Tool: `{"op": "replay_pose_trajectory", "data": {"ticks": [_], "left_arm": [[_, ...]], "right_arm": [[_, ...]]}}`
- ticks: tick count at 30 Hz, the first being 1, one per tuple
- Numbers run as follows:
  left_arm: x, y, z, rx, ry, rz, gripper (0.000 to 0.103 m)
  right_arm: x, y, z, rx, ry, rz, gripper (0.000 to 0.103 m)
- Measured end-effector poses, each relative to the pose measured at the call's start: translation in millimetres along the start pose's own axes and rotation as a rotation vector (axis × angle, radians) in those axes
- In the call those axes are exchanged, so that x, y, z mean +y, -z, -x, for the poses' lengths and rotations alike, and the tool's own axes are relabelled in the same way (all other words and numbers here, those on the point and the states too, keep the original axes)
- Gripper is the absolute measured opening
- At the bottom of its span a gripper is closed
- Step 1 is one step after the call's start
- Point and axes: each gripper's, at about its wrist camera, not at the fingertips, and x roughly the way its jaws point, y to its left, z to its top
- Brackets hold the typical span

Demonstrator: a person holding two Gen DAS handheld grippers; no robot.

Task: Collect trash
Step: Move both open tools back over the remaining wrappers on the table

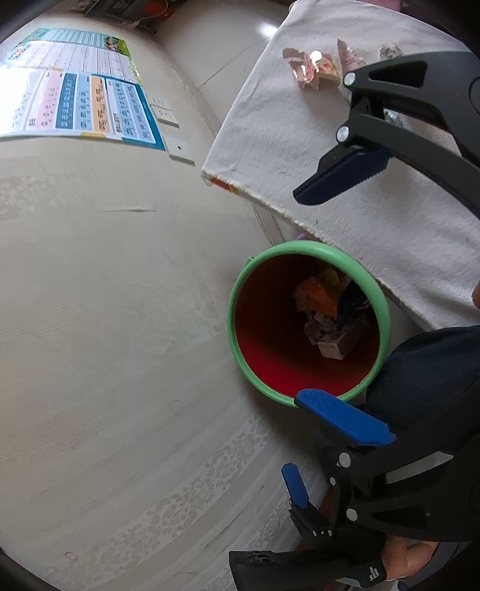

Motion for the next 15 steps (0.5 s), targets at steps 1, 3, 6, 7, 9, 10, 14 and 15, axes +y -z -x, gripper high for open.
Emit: {"op": "replay_pose_trajectory", "data": {"ticks": [1, 3, 6, 7, 9, 10, 14, 15], "left_arm": [[-3, 0, 1, -0.001, 0.0, -0.004, 0.095], [-10, 1, 3, -0.005, 0.005, -0.013, 0.095], [-23, 0, 5, -0.007, 0.012, -0.031, 0.095], [-29, 1, 6, -0.008, 0.017, -0.039, 0.095], [-40, 1, 7, -0.01, 0.029, -0.053, 0.095], [-44, 1, 8, -0.011, 0.033, -0.059, 0.095], [-68, 2, 9, -0.013, 0.059, -0.096, 0.095], [-75, 2, 8, -0.013, 0.066, -0.106, 0.095]], "right_arm": [[-2, 2, 3, -0.004, 0.002, -0.003, 0.098], [-8, 6, 12, -0.013, 0.009, -0.013, 0.098], [-19, 13, 23, -0.024, 0.021, -0.031, 0.098], [-23, 17, 28, -0.028, 0.027, -0.04, 0.098], [-33, 22, 36, -0.036, 0.038, -0.057, 0.098], [-39, 26, 41, -0.04, 0.045, -0.068, 0.098], [-65, 40, 58, -0.056, 0.076, -0.115, 0.098], [-68, 42, 61, -0.059, 0.082, -0.123, 0.098]]}}
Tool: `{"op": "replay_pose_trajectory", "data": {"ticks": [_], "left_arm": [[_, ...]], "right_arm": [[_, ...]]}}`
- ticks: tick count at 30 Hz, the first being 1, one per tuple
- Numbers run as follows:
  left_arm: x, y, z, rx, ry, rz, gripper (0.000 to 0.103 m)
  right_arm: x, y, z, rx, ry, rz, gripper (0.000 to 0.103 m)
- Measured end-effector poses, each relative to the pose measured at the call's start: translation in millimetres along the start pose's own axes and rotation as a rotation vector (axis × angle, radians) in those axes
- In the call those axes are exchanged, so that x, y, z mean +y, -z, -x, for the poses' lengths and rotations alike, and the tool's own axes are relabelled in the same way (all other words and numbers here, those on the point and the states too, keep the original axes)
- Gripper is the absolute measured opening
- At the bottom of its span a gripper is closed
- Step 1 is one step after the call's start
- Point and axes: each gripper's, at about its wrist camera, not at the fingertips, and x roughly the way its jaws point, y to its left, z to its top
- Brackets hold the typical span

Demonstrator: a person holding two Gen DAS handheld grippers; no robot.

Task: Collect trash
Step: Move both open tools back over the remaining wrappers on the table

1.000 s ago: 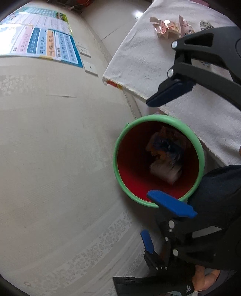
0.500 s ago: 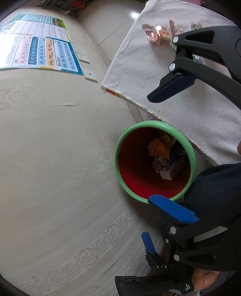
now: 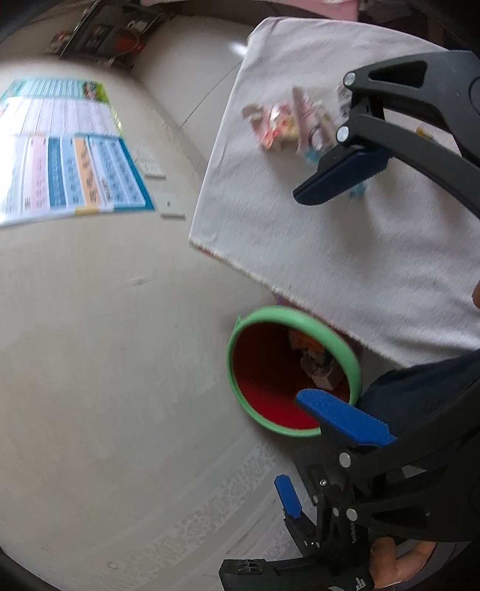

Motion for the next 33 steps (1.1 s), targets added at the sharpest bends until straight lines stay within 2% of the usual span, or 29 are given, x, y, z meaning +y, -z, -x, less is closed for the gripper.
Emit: {"op": "replay_pose_trajectory", "data": {"ticks": [10, 20, 27, 33], "left_arm": [[-68, 3, -12, 0.007, 0.073, -0.093, 0.095], [-159, 9, -36, 0.051, 0.162, -0.202, 0.095], [-202, 8, -55, 0.086, 0.181, -0.271, 0.095], [-216, 14, -84, 0.154, 0.156, -0.306, 0.095]], "right_arm": [[-72, 26, 43, -0.038, 0.087, -0.102, 0.098], [-148, 61, 82, -0.055, 0.177, -0.212, 0.098], [-187, 80, 96, -0.058, 0.206, -0.283, 0.098], [-207, 89, 83, -0.027, 0.2, -0.317, 0.098]]}}
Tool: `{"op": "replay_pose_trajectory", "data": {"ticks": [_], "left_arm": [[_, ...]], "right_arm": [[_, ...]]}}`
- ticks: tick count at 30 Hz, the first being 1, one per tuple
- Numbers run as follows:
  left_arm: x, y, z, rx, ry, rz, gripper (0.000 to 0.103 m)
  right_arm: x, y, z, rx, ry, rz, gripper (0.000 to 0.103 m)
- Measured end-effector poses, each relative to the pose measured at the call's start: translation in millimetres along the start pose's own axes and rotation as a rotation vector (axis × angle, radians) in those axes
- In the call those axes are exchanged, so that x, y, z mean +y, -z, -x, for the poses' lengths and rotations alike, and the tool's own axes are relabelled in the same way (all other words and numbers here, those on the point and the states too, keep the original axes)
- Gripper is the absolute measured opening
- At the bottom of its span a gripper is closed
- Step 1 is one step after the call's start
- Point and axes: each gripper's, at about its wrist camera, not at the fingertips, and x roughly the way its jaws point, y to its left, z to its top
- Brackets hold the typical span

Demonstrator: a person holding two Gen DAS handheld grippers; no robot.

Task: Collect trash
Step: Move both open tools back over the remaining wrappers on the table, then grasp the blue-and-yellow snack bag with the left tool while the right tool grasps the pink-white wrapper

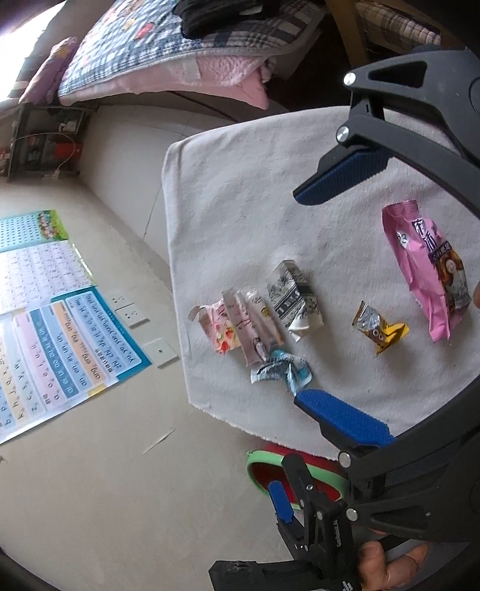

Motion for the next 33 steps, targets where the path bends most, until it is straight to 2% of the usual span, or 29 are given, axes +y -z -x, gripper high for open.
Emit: {"op": "replay_pose_trajectory", "data": {"ticks": [13, 20, 22, 23, 26, 33], "left_arm": [[6, 2, -76, 0.141, 0.02, -0.012, 0.092], [14, -1, -119, 0.214, 0.036, 0.011, 0.073], [16, -1, -128, 0.225, 0.041, 0.018, 0.061], [17, -1, -132, 0.232, 0.047, 0.024, 0.049], [19, 1, -139, 0.235, 0.111, 0.037, 0.031], [28, 7, -123, 0.198, 0.144, 0.024, 0.022]], "right_arm": [[-7, 8, -74, 0.162, -0.011, 0.032, 0.098], [-20, 8, -104, 0.212, -0.014, 0.012, 0.098], [-22, 4, -110, 0.214, -0.021, 0.002, 0.098], [-22, 2, -112, 0.212, -0.026, -0.001, 0.098], [-19, -7, -119, 0.204, -0.042, -0.003, 0.098], [1, -31, -146, 0.203, -0.067, 0.038, 0.098]]}}
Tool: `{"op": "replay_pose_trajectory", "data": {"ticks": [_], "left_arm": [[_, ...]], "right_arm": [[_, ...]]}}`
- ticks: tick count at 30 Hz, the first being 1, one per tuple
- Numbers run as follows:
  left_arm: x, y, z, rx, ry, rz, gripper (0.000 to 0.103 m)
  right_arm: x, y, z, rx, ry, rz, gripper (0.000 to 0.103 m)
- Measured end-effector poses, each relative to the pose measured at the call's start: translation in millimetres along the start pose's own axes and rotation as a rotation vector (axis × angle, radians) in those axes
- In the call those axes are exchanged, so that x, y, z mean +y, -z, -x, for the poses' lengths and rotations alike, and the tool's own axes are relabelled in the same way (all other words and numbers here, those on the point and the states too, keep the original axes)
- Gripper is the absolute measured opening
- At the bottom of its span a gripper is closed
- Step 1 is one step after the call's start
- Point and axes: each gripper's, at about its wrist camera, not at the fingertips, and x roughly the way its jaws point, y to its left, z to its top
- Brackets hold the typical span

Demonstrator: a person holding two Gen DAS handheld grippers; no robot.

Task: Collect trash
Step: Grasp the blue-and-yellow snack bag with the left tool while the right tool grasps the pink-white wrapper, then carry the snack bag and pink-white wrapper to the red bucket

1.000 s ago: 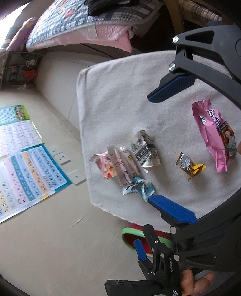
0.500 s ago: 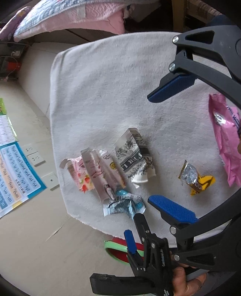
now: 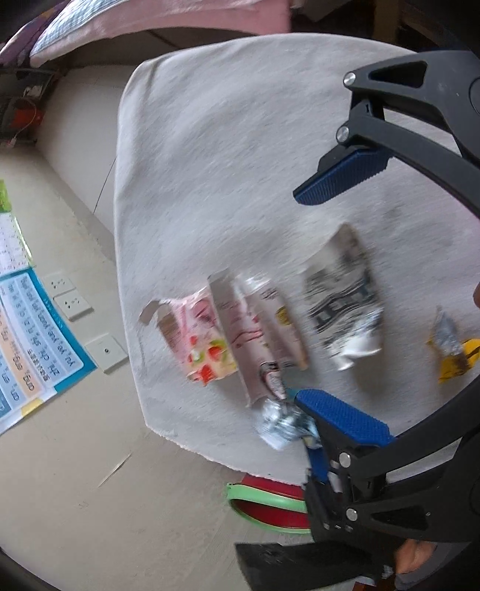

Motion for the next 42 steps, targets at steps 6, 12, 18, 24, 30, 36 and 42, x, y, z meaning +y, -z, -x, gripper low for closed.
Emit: {"op": "replay_pose_trajectory", "data": {"ticks": [6, 12, 18, 24, 30, 36, 42], "left_arm": [[19, 9, 14, -0.007, -0.007, 0.024, 0.021], [37, 19, 20, -0.007, -0.017, 0.058, 0.021], [42, 21, 22, -0.017, -0.014, 0.073, 0.021], [41, 22, 28, -0.038, -0.012, 0.065, 0.021], [40, 22, 41, -0.068, -0.017, 0.064, 0.021], [36, 27, 65, -0.108, -0.025, 0.056, 0.021], [35, 34, 95, -0.157, -0.049, 0.057, 0.021]], "right_arm": [[12, -22, -22, 0.008, -0.005, 0.013, 0.098], [-2, -37, -40, 0.008, -0.036, -0.111, 0.098], [-5, -35, -51, 0.016, -0.127, -0.174, 0.047], [2, -28, -43, 0.011, -0.163, -0.159, 0.026], [30, -30, -13, -0.045, -0.116, -0.022, 0.023], [50, -28, 18, -0.086, -0.103, 0.034, 0.023], [73, -20, 49, -0.12, -0.09, 0.085, 0.023]]}}
